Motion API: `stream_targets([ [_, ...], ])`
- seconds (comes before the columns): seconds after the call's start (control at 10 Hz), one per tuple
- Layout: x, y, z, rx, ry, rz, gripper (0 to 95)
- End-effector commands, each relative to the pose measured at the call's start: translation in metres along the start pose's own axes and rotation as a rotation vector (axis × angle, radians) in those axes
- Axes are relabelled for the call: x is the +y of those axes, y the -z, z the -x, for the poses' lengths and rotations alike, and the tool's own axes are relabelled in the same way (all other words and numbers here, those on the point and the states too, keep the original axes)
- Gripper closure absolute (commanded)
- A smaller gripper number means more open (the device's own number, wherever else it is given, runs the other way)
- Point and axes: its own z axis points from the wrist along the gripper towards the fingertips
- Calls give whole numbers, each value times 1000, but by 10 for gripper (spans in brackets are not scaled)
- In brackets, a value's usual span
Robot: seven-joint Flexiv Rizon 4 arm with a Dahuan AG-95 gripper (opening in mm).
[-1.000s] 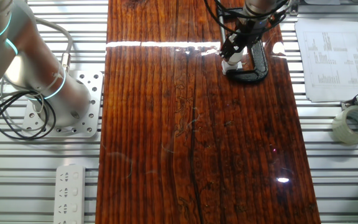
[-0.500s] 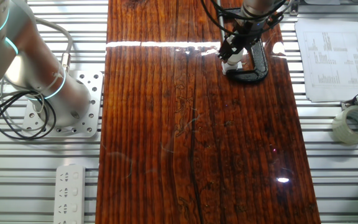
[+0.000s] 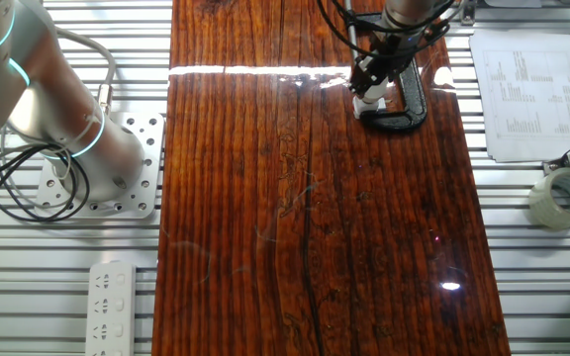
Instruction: Install the light bulb by rotating it
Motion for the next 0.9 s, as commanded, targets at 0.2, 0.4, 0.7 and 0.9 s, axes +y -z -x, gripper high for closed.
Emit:
stream_targets([
  [0.2,0,-1,0,6,-9,-5,380],
  [0.4,0,-2,-1,7,-9,-5,380],
  [0.7,4,-5,-2,14,-28,-16,380],
  [0.9,5,-6,-2,14,-38,-19,570],
])
